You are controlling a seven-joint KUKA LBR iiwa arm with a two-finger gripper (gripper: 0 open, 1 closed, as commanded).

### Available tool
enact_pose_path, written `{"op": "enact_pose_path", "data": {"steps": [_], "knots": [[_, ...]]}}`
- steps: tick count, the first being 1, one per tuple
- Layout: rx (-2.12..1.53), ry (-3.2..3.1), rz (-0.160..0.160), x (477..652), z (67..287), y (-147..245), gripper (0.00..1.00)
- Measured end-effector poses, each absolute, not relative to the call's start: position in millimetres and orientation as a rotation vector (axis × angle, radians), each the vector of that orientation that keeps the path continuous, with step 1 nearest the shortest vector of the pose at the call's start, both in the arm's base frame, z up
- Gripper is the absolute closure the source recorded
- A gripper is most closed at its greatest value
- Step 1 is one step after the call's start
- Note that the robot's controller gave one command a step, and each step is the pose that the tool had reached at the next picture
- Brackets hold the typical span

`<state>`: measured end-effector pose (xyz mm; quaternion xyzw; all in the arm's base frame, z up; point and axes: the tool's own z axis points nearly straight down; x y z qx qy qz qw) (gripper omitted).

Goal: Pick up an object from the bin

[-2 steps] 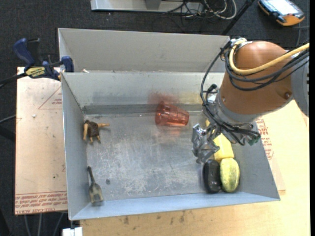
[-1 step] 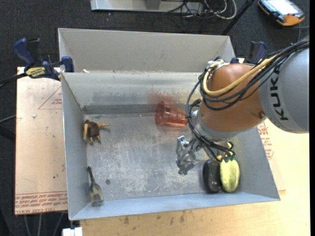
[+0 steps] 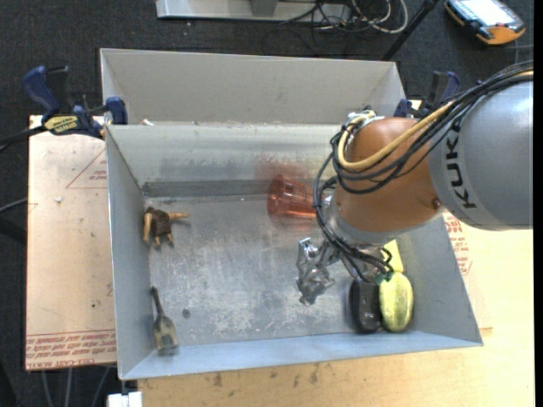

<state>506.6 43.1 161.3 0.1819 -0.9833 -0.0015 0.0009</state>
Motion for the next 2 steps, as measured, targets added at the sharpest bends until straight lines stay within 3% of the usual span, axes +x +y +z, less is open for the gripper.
{"op": "enact_pose_path", "data": {"steps": [1,2], "knots": [[0.736,-3.053,-0.002,499.5,157.5,22.2,0.0],[0.737,-3.054,-0.002,499.8,157.5,22.6,0.0]]}}
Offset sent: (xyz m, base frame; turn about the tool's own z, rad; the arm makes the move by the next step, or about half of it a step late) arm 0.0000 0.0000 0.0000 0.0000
